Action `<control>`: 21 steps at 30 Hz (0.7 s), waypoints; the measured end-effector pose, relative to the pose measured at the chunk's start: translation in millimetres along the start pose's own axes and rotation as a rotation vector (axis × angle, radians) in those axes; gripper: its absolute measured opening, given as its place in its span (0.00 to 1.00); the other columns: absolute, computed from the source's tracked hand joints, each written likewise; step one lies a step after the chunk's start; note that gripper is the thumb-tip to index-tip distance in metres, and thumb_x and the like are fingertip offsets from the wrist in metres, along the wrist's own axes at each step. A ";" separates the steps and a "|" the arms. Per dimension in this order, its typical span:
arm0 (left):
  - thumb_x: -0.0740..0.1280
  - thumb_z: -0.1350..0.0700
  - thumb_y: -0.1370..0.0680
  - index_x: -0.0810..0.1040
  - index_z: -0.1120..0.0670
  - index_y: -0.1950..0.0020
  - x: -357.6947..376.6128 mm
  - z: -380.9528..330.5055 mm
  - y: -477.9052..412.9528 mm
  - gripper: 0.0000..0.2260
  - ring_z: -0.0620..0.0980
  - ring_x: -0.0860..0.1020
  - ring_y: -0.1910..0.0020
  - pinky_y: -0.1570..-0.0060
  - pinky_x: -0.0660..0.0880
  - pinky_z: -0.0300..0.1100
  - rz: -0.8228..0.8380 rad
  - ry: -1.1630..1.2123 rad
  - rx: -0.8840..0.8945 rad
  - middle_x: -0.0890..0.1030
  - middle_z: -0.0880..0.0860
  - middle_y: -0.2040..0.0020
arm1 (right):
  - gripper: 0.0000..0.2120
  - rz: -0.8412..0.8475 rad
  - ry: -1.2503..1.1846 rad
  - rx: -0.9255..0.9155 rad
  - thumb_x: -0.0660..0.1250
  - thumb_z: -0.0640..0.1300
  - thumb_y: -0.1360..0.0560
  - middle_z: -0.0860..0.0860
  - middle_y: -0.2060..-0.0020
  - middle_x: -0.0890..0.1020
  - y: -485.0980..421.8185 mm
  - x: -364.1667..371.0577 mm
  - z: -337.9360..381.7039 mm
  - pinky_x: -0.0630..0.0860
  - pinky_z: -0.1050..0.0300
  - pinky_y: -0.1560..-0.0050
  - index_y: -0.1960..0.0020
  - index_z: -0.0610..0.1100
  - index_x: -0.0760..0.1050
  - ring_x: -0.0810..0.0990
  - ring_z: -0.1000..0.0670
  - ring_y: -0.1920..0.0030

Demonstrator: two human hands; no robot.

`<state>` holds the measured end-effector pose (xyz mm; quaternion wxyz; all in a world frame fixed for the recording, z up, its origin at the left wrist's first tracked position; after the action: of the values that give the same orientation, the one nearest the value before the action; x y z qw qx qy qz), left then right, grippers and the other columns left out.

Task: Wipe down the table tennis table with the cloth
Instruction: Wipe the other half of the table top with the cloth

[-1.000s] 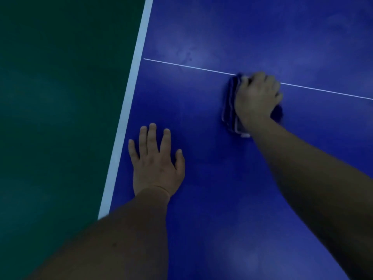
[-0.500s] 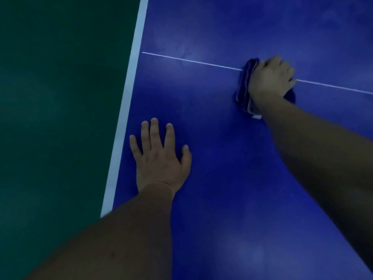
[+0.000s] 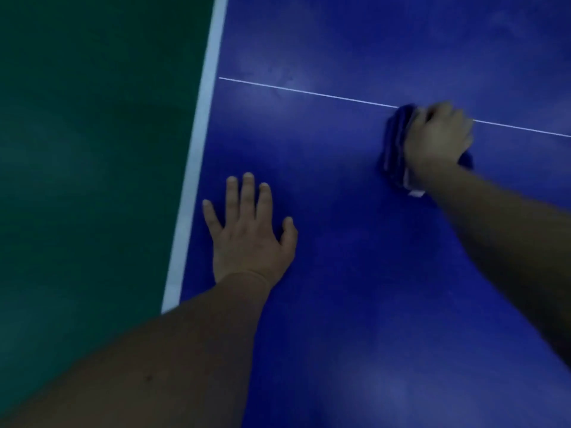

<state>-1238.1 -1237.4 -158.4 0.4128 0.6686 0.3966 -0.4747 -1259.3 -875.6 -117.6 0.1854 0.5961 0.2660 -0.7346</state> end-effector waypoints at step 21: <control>0.40 0.36 0.19 0.42 0.50 0.18 38.5 -89.3 93.0 0.32 0.52 0.34 0.20 0.23 0.36 0.62 0.036 -0.052 0.047 0.40 0.54 0.18 | 0.20 0.077 -0.103 -0.085 0.51 0.54 0.16 0.41 0.37 0.75 -24.8 9.4 -51.5 0.63 0.40 0.34 0.38 0.41 0.73 0.70 0.38 0.34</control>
<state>-1115.9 -1181.2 -160.5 0.4154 0.6726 0.3625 -0.4936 -1236.0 -824.1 -130.2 0.2521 0.5588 0.2640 -0.7447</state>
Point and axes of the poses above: each hand's wrist, its own y-axis away from the middle knuckle, its own x-axis out of the palm, z = x × y, the point moved 8 cm from there along -y, towards the middle knuckle
